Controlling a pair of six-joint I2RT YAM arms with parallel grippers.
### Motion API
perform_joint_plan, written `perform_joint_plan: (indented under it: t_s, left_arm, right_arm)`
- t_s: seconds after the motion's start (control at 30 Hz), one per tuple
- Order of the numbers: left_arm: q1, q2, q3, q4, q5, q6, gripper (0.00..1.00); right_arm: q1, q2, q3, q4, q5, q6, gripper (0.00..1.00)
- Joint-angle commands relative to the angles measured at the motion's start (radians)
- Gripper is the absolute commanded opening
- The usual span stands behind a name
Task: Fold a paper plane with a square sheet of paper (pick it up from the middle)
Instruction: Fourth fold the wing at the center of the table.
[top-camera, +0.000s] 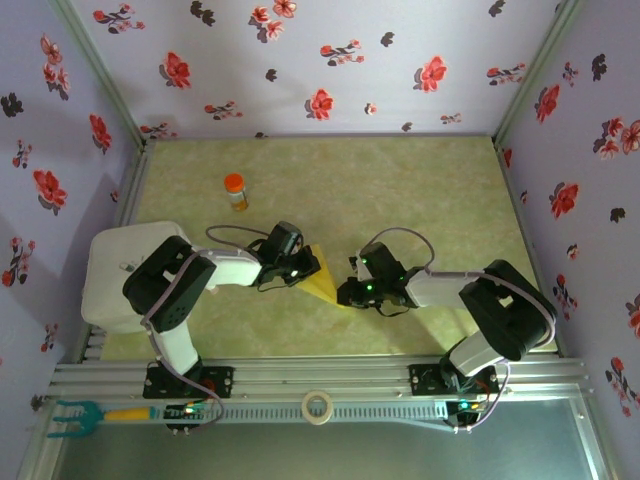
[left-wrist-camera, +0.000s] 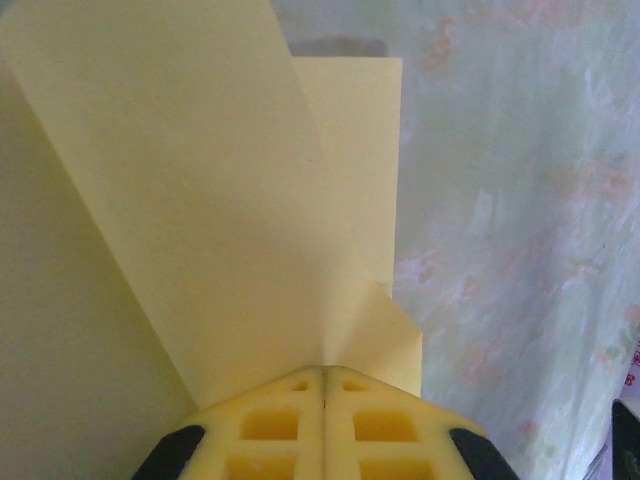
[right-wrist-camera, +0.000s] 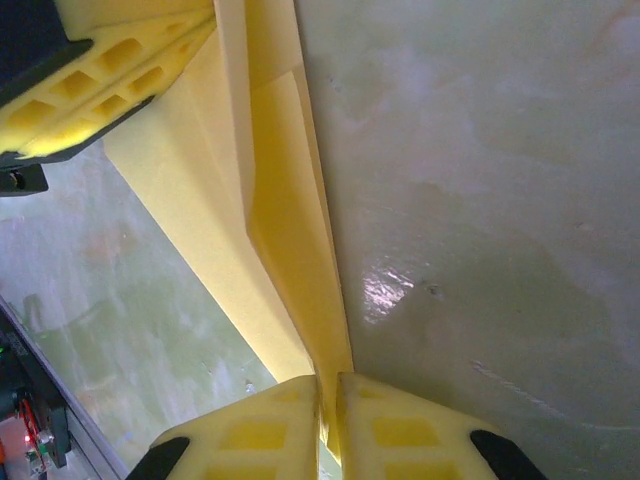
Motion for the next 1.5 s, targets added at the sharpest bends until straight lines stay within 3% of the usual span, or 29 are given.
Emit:
perform_joint_plan:
  t_s: [0.0,0.17,0.37,0.7,0.8,1.07,1.17,1.3,1.47]
  left_arm:
    - [0.010,0.009,-0.027,-0.060,-0.020,0.014,0.04]
    - [0.010,0.010,-0.028,-0.059,-0.020,0.014,0.04]
    - [0.010,0.007,-0.029,-0.060,-0.020,0.014,0.04]
    - [0.010,0.010,-0.030,-0.057,-0.020,0.013,0.04]
    - [0.009,0.011,-0.033,-0.056,-0.020,0.013,0.04]
    - [0.010,0.008,-0.033,-0.059,-0.021,0.017,0.04]
    - [0.010,0.008,-0.033,-0.060,-0.021,0.018,0.03]
    - [0.010,0.011,-0.030,-0.060,-0.020,0.018,0.04]
    - [0.010,0.015,-0.030,-0.059,-0.019,0.018,0.03]
  right_arm:
    - [-0.006,-0.009,-0.029,-0.085,0.023,0.014,0.10]
    - [-0.007,-0.013,-0.047,-0.068,0.019,0.028,0.08]
    - [-0.008,-0.041,-0.053,-0.078,0.023,0.034,0.14]
    - [-0.011,-0.021,-0.070,-0.048,0.002,0.062,0.08]
    - [-0.011,-0.032,-0.068,-0.052,0.005,0.065,0.15]
    - [-0.037,-0.199,-0.018,-0.153,0.077,0.035,0.22]
    - [-0.037,-0.207,0.013,-0.115,0.009,0.016,0.15]
    - [-0.026,-0.102,0.075,-0.058,-0.096,0.015,0.03]
    - [0.019,0.018,0.152,-0.063,-0.096,-0.011,0.02]
